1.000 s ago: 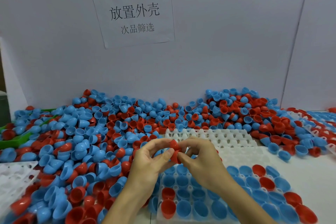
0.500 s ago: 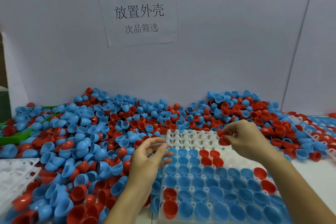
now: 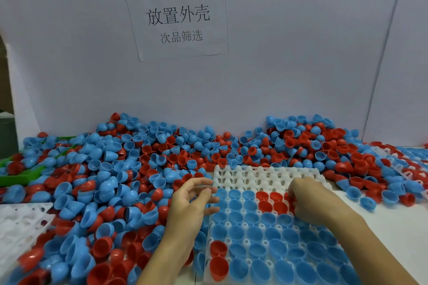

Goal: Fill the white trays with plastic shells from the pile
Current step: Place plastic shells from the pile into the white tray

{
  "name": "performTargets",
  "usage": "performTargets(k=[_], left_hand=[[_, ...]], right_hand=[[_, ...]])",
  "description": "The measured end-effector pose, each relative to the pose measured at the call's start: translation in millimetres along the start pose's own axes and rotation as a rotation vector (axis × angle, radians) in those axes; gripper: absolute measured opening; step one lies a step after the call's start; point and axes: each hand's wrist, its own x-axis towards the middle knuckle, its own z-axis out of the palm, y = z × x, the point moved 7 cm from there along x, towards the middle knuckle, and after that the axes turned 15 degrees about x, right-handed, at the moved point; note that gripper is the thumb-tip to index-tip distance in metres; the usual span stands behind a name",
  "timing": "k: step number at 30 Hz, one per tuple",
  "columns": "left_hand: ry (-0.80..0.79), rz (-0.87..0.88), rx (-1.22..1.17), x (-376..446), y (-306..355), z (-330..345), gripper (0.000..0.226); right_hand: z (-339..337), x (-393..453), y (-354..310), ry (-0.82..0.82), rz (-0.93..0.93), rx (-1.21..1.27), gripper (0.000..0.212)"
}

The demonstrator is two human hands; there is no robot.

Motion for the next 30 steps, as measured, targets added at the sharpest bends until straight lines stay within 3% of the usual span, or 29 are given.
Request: performTargets(k=[3, 5, 6, 10, 12, 15, 18, 20, 22, 24, 26, 30], left_hand=[[-0.002, 0.022, 0.042, -0.6, 1.9, 0.3, 0.021], [0.012, 0.075, 0.113, -1.9, 6.7, 0.1, 0.025], [0.033, 0.135, 0.192, -3.2, 10.6, -1.0, 0.028], [0.178, 0.566, 0.737, -18.6, 41.4, -2.2, 0.035], [0.261, 0.680, 0.837, -24.0, 55.3, -7.5, 0.037], [0.376, 0.575, 0.721, -16.6, 73.6, -35.8, 0.040], [0.361, 0.423, 0.644, -1.7, 91.1, -66.0, 0.039], [0.242, 0.389, 0.808, 9.7, 101.1, -73.8, 0.029], [-0.036, 0.320, 1.134, 21.4, 93.5, -68.3, 0.026], [-0.360, 0.143, 1.433, 31.7, 65.0, -64.9, 0.065], [-0.531, 0.011, 1.600, 38.4, 40.2, -61.3, 0.096], [-0.677, -0.080, 1.725, 58.0, 6.3, -50.0, 0.113]], right_hand=[[4.1, 0.0, 3.4, -0.029, 0.009, 0.039, 0.022], [2.0, -2.6, 4.4, -0.010, 0.016, 0.075, 0.012], [0.1, -3.9, 5.2, 0.014, 0.014, 0.094, 0.006], [-7.1, -12.0, 4.2, 0.174, -0.023, 0.112, 0.027], [-10.4, -17.6, -1.1, 0.261, -0.072, 0.129, 0.033], [-13.2, -23.0, -7.4, 0.361, -0.146, 0.163, 0.035], [-17.0, -25.3, -9.8, 0.423, -0.183, 0.213, 0.034], [-19.0, -25.8, -9.5, 0.450, -0.197, 0.233, 0.033], [-19.3, -26.5, -9.4, 0.457, -0.202, 0.248, 0.032], [-19.2, -26.8, -9.4, 0.461, -0.210, 0.252, 0.031], [-19.2, -27.2, -9.3, 0.462, -0.212, 0.263, 0.031], [-18.4, -27.4, -9.8, 0.463, -0.213, 0.271, 0.030]])
